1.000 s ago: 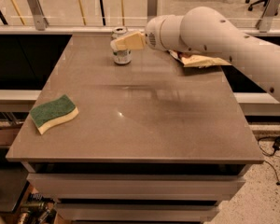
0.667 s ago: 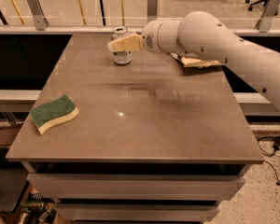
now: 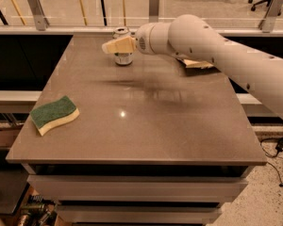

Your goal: Move 7up can near sponge

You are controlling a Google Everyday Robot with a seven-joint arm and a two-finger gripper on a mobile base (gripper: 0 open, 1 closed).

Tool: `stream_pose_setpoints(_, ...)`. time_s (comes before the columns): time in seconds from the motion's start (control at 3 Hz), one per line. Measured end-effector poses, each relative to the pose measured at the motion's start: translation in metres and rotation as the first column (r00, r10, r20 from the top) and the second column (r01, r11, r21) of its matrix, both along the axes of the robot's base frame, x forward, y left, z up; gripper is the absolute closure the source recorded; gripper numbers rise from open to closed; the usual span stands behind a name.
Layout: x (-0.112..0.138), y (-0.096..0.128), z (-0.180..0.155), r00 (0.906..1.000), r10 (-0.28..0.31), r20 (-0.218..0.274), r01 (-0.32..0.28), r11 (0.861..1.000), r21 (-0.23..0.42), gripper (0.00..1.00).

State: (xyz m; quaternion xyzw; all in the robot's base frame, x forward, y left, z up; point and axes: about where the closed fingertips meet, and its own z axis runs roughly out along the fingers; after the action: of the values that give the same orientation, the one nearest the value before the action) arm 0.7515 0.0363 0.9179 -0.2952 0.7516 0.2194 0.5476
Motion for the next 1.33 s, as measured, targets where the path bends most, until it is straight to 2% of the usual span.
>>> stream_pose_setpoints(0.67,0.019,0.012,-0.012,0.9996,-0.001,-0.030,0.000,1.000,-0.018,0.00)
stream_pose_setpoints(1.0,0.028,0.015,-0.015,0.9993,0.010,-0.035,-0.011,1.000,-0.016,0.12)
stream_pose_setpoints(1.33,0.028,0.017,-0.016,0.9993,0.013,-0.036,-0.014,1.000,-0.016,0.32)
